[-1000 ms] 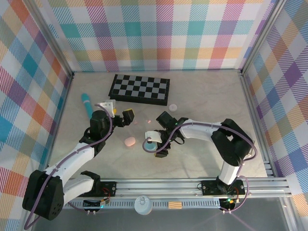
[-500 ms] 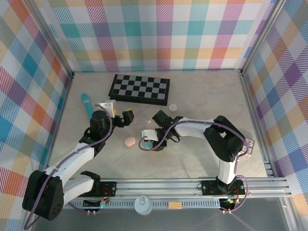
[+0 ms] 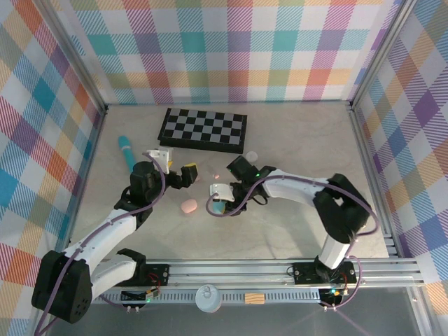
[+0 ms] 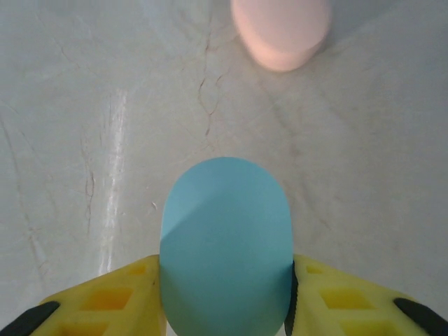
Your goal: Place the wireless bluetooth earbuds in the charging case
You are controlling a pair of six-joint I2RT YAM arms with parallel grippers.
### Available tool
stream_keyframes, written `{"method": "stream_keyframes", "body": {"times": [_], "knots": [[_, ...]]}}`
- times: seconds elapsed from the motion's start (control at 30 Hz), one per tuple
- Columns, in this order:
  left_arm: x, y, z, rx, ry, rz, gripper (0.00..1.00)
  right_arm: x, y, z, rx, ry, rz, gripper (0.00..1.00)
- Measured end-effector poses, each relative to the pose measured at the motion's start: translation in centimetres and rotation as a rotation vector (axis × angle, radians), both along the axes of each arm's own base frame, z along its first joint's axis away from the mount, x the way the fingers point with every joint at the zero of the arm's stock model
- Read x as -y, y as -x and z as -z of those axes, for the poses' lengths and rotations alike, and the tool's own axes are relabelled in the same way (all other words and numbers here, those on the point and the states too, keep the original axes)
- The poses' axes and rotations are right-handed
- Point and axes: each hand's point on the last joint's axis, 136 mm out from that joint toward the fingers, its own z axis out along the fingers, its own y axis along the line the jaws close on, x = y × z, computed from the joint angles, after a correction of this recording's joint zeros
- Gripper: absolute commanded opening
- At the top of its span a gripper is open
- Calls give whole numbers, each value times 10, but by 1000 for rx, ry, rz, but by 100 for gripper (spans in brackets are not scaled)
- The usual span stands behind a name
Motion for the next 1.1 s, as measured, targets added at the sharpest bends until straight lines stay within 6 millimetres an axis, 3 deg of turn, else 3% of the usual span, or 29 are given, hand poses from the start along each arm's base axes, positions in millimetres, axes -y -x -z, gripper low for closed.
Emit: {"method": "stream_keyframes", "body": {"times": [0.17,0.33,0.63,0.9,1.1], "knots": [[30,19,-7,60,-28,169,100,34,-22,-50,56,-61,112,38],[82,54,-16,167,-51,445,100,67,-26,-87,55,-77,189,37],[146,100,4,205,-43,825,96,66,-6,-158,38,-172,138,34],[169,109,-28,290,80,956,82,61,15,-185,-20,-230,57,33],[175,114,-38,269,176,1002,69,62,22,-185,-44,-224,36,31]]}}
